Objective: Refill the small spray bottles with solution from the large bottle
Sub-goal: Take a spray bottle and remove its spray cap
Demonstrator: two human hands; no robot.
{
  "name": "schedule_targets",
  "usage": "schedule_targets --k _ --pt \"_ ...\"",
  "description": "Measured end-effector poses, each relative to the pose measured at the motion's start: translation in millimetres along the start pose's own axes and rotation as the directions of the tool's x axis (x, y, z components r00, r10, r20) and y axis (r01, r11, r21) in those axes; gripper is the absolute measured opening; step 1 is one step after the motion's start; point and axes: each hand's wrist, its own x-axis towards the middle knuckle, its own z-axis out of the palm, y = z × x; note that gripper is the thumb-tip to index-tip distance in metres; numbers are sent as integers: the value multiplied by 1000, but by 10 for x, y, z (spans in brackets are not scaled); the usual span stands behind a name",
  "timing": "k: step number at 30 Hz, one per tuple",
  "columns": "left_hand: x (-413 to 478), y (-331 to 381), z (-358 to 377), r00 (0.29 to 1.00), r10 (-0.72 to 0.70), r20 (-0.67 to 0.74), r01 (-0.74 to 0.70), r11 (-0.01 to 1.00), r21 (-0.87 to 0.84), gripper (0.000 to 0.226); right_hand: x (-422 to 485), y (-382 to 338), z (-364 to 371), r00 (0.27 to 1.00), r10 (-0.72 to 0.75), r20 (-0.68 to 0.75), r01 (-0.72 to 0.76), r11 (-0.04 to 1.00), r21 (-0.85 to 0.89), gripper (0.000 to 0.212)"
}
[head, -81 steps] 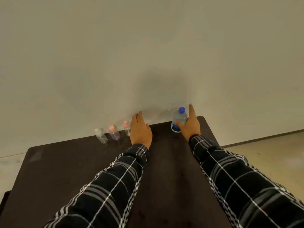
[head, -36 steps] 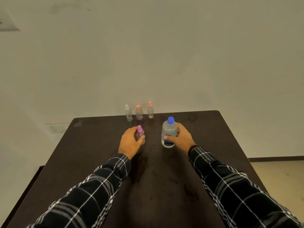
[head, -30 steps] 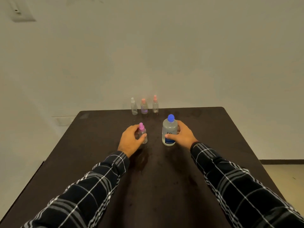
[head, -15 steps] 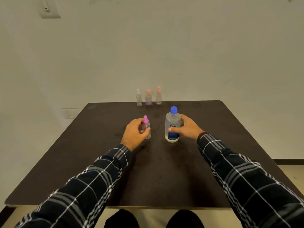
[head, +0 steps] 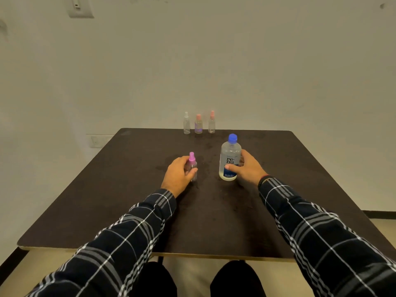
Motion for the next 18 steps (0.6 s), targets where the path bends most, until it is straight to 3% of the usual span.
schedule_targets --k 6,8,9,11,12,13,15,18 --pt "51 -18 52 999 -28 -18 28 1000 -8 38 -24 24 21 1000 -12 2 12 1000 -23 72" --pt "46 -25 54 999 -32 -31 32 999 -24 37 -115 33 53 989 -84 -119 76 995 -68 78" --pt "39 -32 55 999 -33 -37 31 999 -41 36 -190 44 79 955 -153 -254 129 986 -109 73" --pt "23 -31 60 998 -44 -45 40 996 -77 36 -352 50 145 781 -380 -496 272 921 -278 48" --pt "22 -30 59 998 -53 -46 48 995 -92 36 -410 19 194 716 -487 -499 334 868 -368 33" --pt "26 -25 60 997 -63 -45 58 992 -110 37 -451 -30 262 707 -560 -432 384 817 -430 22" --pt "41 -23 50 995 -86 -43 80 987 -139 37 -438 -145 459 780 -583 -228 446 773 -452 12" --pt "53 -20 19 991 -132 -29 125 978 -167 37 -257 -268 797 937 -342 -73 310 909 -280 23"
